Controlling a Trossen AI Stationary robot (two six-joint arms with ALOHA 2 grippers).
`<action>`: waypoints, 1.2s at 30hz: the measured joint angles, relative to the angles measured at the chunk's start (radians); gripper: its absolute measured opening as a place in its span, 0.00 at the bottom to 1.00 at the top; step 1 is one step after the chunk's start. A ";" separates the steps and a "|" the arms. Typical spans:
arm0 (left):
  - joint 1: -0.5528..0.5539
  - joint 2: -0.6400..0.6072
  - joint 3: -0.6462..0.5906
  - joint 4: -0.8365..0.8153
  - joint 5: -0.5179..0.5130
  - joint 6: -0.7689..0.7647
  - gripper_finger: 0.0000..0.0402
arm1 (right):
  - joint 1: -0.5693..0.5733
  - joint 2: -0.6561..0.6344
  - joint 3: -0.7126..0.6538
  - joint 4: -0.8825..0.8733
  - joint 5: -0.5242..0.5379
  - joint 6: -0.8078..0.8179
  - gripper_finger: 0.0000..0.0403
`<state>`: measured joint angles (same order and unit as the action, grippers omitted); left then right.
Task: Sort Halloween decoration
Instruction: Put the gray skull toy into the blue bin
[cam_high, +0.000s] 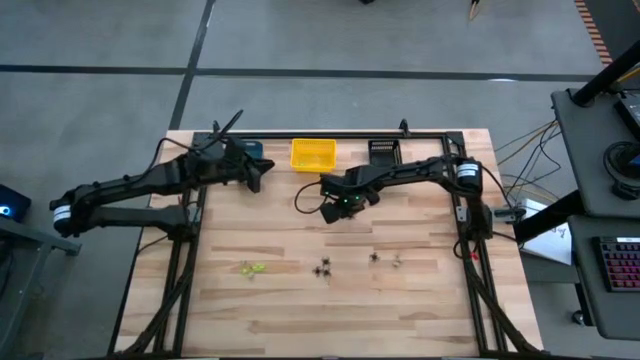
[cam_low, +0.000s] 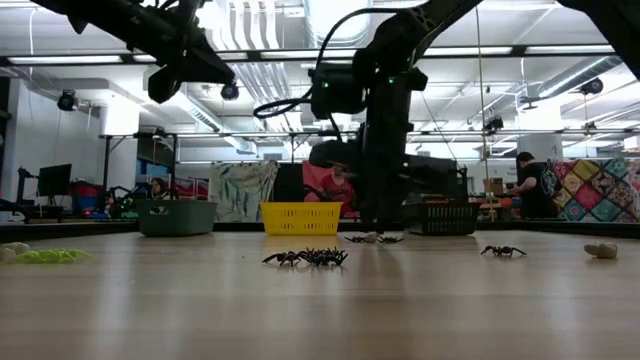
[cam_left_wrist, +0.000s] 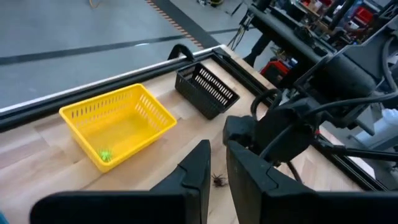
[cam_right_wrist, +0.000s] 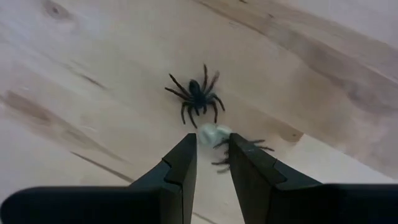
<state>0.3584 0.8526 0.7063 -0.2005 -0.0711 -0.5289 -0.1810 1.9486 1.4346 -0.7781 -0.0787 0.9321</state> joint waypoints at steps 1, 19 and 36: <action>0.000 -0.001 0.000 0.000 0.000 0.000 0.09 | 0.000 0.003 0.001 0.006 0.001 0.000 0.21; 0.000 -0.002 0.000 -0.001 0.000 -0.003 0.09 | 0.000 0.024 0.001 0.013 0.020 -0.019 0.15; 0.000 -0.002 0.001 -0.002 0.001 -0.001 0.09 | 0.028 -0.084 0.001 0.010 -0.007 -0.039 0.02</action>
<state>0.3584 0.8505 0.7075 -0.2024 -0.0700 -0.5301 -0.1527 1.8645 1.4355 -0.7677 -0.0855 0.8932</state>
